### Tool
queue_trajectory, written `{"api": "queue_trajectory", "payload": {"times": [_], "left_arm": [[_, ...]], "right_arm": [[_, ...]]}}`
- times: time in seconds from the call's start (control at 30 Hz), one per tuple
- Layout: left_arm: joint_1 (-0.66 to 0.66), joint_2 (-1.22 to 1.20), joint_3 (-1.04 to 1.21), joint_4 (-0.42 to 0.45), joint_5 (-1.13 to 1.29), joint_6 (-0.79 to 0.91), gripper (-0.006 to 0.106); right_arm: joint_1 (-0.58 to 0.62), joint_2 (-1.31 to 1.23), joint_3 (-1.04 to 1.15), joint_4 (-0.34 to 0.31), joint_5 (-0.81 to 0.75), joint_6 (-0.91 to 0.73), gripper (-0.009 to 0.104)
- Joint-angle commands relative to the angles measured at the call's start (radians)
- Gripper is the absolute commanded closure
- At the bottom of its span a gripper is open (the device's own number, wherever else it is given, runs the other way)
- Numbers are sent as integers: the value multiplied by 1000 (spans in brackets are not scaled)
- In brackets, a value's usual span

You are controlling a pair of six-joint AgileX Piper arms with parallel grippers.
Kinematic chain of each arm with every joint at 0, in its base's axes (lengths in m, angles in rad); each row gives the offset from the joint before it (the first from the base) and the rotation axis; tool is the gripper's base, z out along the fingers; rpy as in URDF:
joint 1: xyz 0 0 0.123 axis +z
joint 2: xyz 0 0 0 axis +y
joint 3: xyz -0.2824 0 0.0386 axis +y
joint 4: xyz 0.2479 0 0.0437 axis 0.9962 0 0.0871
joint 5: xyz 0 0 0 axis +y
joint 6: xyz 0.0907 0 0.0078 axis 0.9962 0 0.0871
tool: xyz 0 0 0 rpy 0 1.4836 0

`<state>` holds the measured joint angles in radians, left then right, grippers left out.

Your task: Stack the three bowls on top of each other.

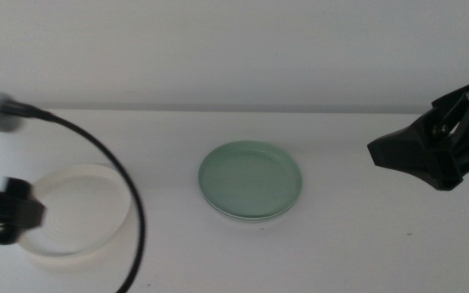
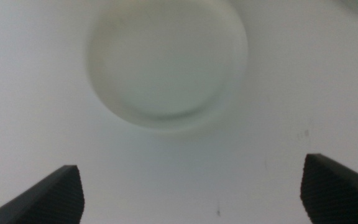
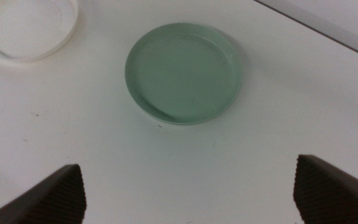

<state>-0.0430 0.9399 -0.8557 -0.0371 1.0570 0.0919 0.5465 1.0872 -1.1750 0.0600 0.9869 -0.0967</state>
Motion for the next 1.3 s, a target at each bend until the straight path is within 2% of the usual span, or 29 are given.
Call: {"api": "queue_trajectory", "payload": {"times": [0.0, 0.13, 0.27, 0.43, 0.57, 0.93, 1.27], "left_arm": [[2, 92, -7, -40, -6, 42, 7], [21, 231, -14, -32, -41, 15, 7], [130, 364, -77, -83, -115, 170, 7], [294, 575, -221, -224, -89, 334, 7], [366, 731, -298, -322, -75, 400, 7], [395, 910, -330, -248, -177, 365, 7], [395, 988, -327, -277, -175, 349, 9]], "right_arm": [[1, -4, 4, -2, -7, -9, 6], [1, -4, 4, -2, -7, -9, 6], [1, -4, 4, -2, -7, -9, 6], [1, -4, 4, -2, -7, -9, 6], [1, -4, 4, -2, -7, -9, 6], [1, -4, 4, -2, -7, -9, 6], [1, -4, 4, -2, -7, -9, 6]]}}
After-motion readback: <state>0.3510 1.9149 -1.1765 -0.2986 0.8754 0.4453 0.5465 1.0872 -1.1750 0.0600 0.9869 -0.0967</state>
